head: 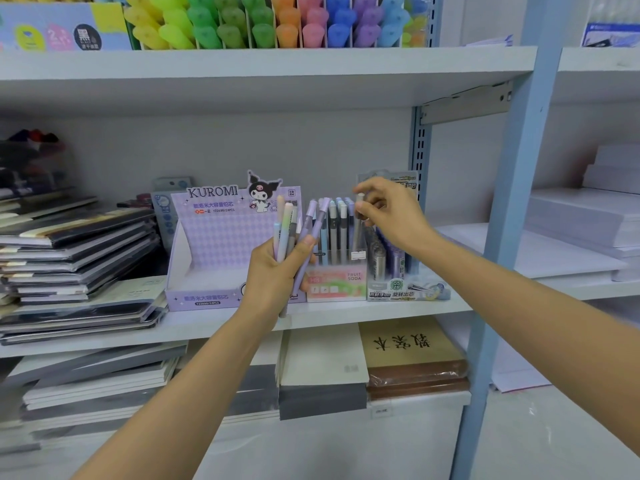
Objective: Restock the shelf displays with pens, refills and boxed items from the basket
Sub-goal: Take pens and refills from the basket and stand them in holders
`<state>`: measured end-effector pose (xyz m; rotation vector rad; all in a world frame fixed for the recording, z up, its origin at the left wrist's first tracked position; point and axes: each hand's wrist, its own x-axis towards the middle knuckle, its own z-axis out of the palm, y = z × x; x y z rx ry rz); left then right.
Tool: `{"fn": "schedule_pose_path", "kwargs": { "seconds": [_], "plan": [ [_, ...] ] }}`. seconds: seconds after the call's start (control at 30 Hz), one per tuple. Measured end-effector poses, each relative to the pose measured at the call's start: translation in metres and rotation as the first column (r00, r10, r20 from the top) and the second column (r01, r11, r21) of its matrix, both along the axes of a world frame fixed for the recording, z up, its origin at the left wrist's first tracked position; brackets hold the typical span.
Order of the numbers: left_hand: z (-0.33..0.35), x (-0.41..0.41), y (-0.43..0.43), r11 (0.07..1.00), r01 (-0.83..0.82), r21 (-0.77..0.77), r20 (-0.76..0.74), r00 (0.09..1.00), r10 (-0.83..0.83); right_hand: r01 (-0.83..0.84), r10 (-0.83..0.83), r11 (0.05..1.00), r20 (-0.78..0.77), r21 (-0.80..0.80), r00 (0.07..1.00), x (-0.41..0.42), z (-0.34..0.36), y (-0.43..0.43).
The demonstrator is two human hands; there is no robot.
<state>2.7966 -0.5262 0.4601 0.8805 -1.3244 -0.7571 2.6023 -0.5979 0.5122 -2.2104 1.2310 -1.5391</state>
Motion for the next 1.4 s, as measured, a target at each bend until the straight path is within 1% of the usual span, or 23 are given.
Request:
{"fn": "schedule_pose_path", "kwargs": {
  "seconds": [0.07, 0.2, 0.3, 0.37, 0.43, 0.47, 0.53, 0.6, 0.63, 0.7, 0.77, 0.83, 0.9, 0.97, 1.03, 1.1, 1.17, 1.23, 1.4],
  "plan": [
    [0.0, 0.0, -0.001, 1.0, -0.004, 0.004, 0.002, 1.0, 0.004, 0.017, -0.017, 0.999, 0.018, -0.029, 1.0, 0.002, -0.003, 0.0],
    [-0.001, 0.001, -0.001, 1.0, -0.019, 0.012, 0.007, 1.0, 0.019, 0.128, -0.134, 0.987, -0.058, -0.099, 0.989, 0.004, -0.008, -0.004],
    [-0.001, 0.0, -0.001, 1.0, -0.005, 0.011, 0.005, 1.0, 0.005, 0.2, -0.203, 0.979, -0.104, -0.044, 0.974, 0.004, -0.011, -0.009],
    [-0.001, 0.0, -0.001, 1.0, 0.0, 0.014, -0.002, 1.0, 0.0, 0.2, -0.202, 0.979, -0.086, -0.038, 0.976, 0.004, -0.011, -0.008],
    [-0.002, 0.0, -0.001, 1.0, -0.005, 0.016, 0.003, 1.0, 0.005, 0.145, -0.145, 0.988, 0.013, -0.056, 0.989, 0.004, -0.01, -0.001],
    [-0.002, 0.001, -0.001, 1.0, -0.009, 0.014, 0.008, 1.0, 0.009, 0.087, -0.084, 0.995, 0.075, -0.042, 0.994, 0.005, -0.008, 0.003],
    [-0.002, 0.001, -0.001, 1.0, -0.009, 0.009, 0.013, 1.0, 0.009, -0.095, 0.08, 0.994, 0.216, 0.059, 0.973, 0.009, -0.006, 0.012],
    [-0.002, -0.001, -0.001, 1.0, 0.005, 0.006, 0.002, 1.0, -0.005, -0.285, 0.209, 0.94, 0.344, 0.188, 0.915, 0.016, -0.005, 0.02],
    [-0.001, -0.003, -0.001, 1.0, 0.012, 0.004, 0.0, 1.0, -0.012, -0.354, 0.253, 0.906, 0.373, 0.232, 0.893, 0.019, -0.005, 0.023],
    [-0.001, -0.005, -0.002, 1.0, 0.001, 0.003, 0.014, 1.0, -0.001, -0.437, 0.324, 0.86, 0.383, 0.262, 0.865, 0.024, -0.007, 0.028],
    [-0.001, -0.005, -0.002, 1.0, -0.015, 0.01, 0.026, 1.0, 0.015, -0.471, 0.356, 0.85, 0.4, 0.237, 0.844, 0.026, -0.008, 0.032],
    [-0.001, -0.003, -0.002, 0.999, -0.028, 0.027, 0.02, 0.999, 0.027, -0.463, 0.343, 0.866, 0.451, 0.188, 0.824, 0.024, -0.003, 0.033],
    [-0.002, 0.001, -0.002, 0.998, -0.055, 0.036, -0.02, 0.998, 0.055, -0.424, 0.302, 0.897, 0.525, 0.127, 0.796, 0.019, 0.004, 0.033],
    [-0.002, 0.005, -0.002, 0.992, -0.118, 0.037, -0.047, 0.992, 0.12, -0.344, 0.25, 0.937, 0.558, 0.067, 0.791, 0.014, 0.01, 0.03],
    [-0.002, 0.009, -0.002, 0.982, -0.183, 0.049, -0.044, 0.982, 0.185, -0.26, 0.211, 0.965, 0.537, 0.015, 0.817, 0.011, 0.011, 0.025],
    [-0.002, 0.013, -0.003, 0.98, -0.188, 0.064, -0.059, 0.98, 0.192, -0.223, 0.19, 0.975, 0.479, 0.012, 0.857, 0.012, 0.009, 0.021],
    [-0.002, 0.017, -0.002, 0.984, -0.165, 0.069, -0.062, 0.984, 0.169, -0.191, 0.164, 0.981, 0.368, 0.038, 0.915, 0.015, 0.003, 0.017],
    [-0.003, 0.02, -0.001, 0.988, -0.138, 0.072, -0.061, 0.988, 0.142, -0.162, 0.142, 0.985, 0.27, 0.054, 0.952, 0.02, -0.002, 0.014],
    [-0.006, 0.026, 0.001, 0.996, -0.031, 0.083, -0.065, 0.997, 0.037, -0.139, 0.13, 0.989, 0.142, 0.055, 0.981, 0.032, -0.009, 0.011]
  ]
}}
